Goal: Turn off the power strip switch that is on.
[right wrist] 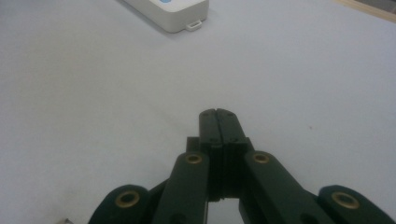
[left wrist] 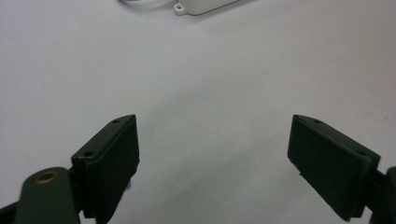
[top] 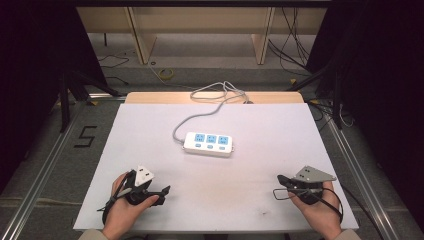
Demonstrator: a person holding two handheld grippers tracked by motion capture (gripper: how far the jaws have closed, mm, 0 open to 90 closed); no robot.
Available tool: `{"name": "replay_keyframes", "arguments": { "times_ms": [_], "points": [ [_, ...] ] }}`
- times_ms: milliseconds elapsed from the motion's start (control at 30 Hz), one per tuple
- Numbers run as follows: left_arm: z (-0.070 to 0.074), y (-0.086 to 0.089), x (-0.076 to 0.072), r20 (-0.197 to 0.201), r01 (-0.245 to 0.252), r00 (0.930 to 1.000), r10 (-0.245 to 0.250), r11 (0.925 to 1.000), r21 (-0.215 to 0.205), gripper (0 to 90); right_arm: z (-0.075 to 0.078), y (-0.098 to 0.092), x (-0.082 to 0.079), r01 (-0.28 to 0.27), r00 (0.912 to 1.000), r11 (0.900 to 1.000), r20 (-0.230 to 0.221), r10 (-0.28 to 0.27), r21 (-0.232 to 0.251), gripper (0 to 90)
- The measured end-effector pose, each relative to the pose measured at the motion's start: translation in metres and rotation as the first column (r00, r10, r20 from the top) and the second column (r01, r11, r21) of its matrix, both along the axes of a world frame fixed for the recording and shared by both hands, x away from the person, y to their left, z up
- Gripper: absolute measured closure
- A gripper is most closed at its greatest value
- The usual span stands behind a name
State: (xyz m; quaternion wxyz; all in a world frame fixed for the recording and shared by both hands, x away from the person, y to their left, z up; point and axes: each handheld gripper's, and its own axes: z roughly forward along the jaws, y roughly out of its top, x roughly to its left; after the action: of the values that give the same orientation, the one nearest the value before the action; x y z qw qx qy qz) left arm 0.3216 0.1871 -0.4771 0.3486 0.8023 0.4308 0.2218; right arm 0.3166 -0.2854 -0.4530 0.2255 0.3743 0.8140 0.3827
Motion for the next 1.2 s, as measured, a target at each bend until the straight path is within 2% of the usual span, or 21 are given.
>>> {"name": "replay_keyframes", "arguments": {
  "times_ms": [433, 833, 1200],
  "points": [
    [0.000, -0.002, 0.001, -0.002, 0.001, 1.0000, -0.001, 1.0000, 0.003, 16.3, 0.012, 0.014, 0.006, -0.026, 0.9997, 1.000, -0.004, 0.026, -0.009, 90.0],
    [-0.001, -0.002, 0.001, -0.006, 0.001, 1.0000, -0.001, 1.0000, 0.002, 16.3, 0.025, 0.041, 0.023, -0.083, 0.9965, 0.996, -0.001, 0.083, -0.032, 90.0],
    [-0.001, -0.002, 0.001, -0.002, 0.002, 1.0000, -0.002, 1.0000, 0.002, 16.5, 0.033, 0.049, 0.034, -0.098, 0.9952, 0.994, -0.009, 0.098, -0.044, 90.0]
  ]
}}
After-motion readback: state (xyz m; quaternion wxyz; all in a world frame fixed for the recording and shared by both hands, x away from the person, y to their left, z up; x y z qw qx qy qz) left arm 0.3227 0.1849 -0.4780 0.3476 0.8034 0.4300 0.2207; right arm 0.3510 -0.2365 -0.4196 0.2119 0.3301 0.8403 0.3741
